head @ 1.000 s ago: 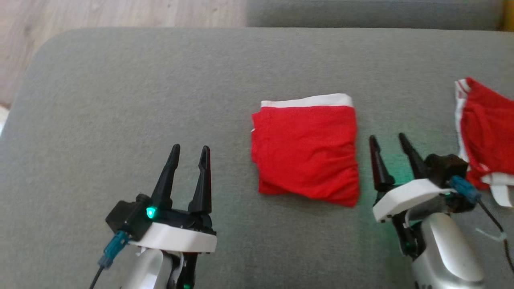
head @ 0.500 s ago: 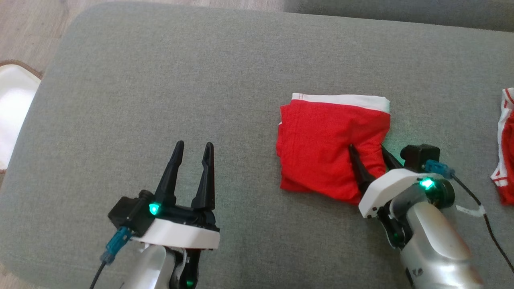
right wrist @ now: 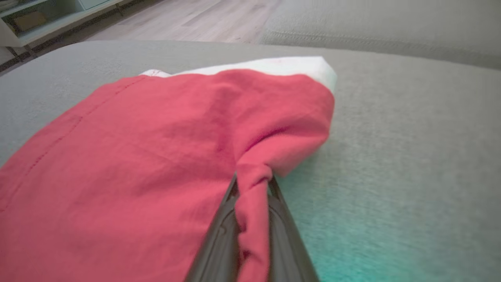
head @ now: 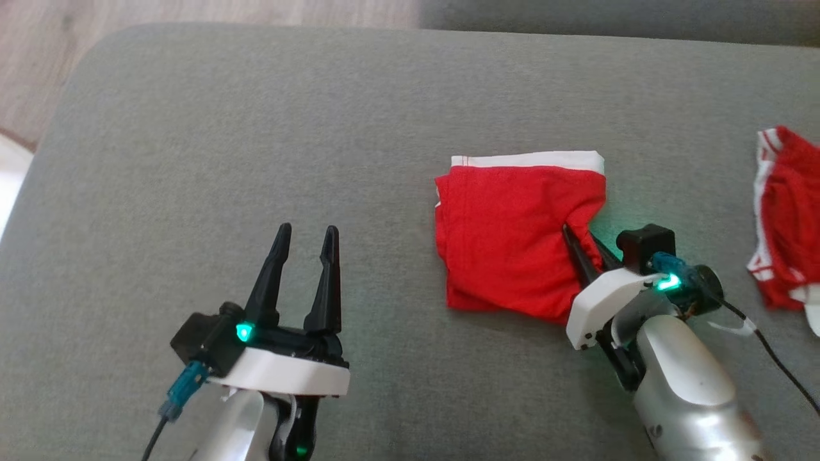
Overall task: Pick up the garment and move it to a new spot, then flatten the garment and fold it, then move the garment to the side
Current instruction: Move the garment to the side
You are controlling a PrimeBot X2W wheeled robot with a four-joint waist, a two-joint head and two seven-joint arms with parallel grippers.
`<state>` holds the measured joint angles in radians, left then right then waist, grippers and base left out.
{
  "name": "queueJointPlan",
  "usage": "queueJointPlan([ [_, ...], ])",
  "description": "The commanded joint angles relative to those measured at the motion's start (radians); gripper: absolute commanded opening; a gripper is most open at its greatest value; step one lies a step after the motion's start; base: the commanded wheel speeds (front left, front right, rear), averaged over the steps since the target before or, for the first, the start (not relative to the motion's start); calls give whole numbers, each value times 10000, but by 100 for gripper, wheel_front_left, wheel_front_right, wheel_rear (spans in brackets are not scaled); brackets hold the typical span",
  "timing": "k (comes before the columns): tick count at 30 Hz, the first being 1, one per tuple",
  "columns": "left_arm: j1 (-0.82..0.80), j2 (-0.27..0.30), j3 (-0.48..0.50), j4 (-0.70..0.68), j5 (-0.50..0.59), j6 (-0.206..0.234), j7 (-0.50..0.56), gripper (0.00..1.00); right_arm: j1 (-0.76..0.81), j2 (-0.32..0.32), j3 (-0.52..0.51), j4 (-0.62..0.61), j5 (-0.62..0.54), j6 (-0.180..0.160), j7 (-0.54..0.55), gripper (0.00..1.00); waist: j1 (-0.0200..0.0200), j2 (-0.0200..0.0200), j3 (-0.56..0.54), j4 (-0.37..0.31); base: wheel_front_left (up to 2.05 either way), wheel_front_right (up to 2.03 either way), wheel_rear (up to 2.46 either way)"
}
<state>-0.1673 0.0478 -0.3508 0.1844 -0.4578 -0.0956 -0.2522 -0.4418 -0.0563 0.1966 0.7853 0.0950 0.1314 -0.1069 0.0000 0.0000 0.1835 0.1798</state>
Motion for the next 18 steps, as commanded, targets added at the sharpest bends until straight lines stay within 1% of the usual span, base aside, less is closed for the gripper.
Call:
queueJointPlan([
  [1,-397,24,376,-361,60,21,-95,100,-343,60,121,-291,-207,-7,-133,0,0,0,-133,-223,0,0,0],
  [5,-413,24,380,-412,90,9,-95,100,-428,-45,95,-568,-1099,-7,-168,0,0,0,-320,-686,0,0,0],
  [9,-481,24,372,-525,43,28,-95,100,-516,-596,437,-1032,-1487,-7,-15,0,0,0,-459,-1182,0,0,0],
  [13,-585,24,312,-633,26,51,-95,100,-702,-1527,853,-1618,-1310,-7,331,0,0,0,-477,-1644,0,0,0],
  [18,-766,24,204,-735,-6,76,-95,100,-954,-2958,1388,-2223,-529,-7,812,0,0,0,-238,-2041,0,0,0],
])
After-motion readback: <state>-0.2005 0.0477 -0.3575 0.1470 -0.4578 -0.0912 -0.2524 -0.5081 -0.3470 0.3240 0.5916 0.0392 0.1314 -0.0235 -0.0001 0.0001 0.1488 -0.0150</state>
